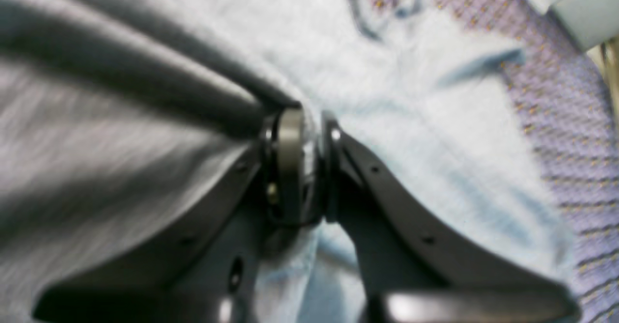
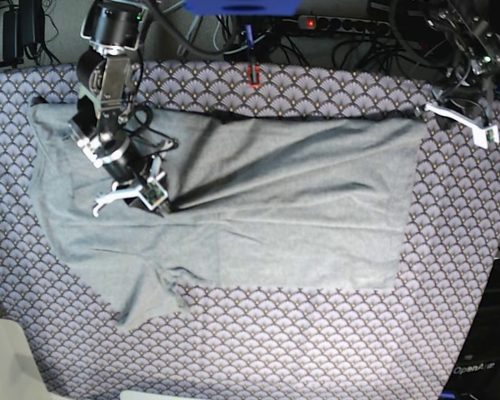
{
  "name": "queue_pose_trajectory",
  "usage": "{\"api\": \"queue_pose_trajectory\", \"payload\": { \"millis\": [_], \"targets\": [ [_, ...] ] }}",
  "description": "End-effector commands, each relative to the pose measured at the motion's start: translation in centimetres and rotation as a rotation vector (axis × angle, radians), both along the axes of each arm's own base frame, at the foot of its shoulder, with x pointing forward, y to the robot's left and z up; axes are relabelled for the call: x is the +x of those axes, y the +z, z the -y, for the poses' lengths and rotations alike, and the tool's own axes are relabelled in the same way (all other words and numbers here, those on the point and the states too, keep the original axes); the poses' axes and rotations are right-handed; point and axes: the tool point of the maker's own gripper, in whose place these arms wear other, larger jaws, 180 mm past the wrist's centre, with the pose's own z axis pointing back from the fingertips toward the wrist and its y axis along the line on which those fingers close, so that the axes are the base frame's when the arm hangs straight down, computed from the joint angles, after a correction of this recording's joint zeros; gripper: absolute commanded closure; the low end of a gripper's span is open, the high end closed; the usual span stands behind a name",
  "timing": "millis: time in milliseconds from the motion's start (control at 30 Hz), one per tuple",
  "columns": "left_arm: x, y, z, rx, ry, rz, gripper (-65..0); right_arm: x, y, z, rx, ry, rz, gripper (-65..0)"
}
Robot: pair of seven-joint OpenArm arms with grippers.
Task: Fold the T-shirt properly
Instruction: 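Lower the right gripper and pinch the shirt fabric near the shoulder, then drag the pinched fabric with the right gripper toward the sleeve edge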
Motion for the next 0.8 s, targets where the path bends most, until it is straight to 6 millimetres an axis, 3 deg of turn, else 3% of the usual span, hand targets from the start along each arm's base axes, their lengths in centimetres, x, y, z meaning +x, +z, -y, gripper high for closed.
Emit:
{"api": "queue_pose_trajectory", "payload": {
  "millis": [0,233,600,767],
  "targets": [
    [0.8,1.2,-0.6,0.025,0.0,0.044,0.0,0.6,1.3,-0.1,0.018,0.003,0.046,-5.1],
    [0.7,1.2,-0.6,0.024,-0.001,0.041,0.0,-0.3,0.5,-0.3,0.021,0.001,0.022,-5.2],
    [0.4,1.0,-0.4,0.021,-0.006,0.035,0.0,-0.9,2.0,-0.5,0.009,-0.008,0.058,-10.8],
    [0.3,1.0,-0.5,0.022,-0.006,0.034,0.0,-0.9,3.1,-0.1,-0.005,-0.02,0.087,-18.5]
  ]
}}
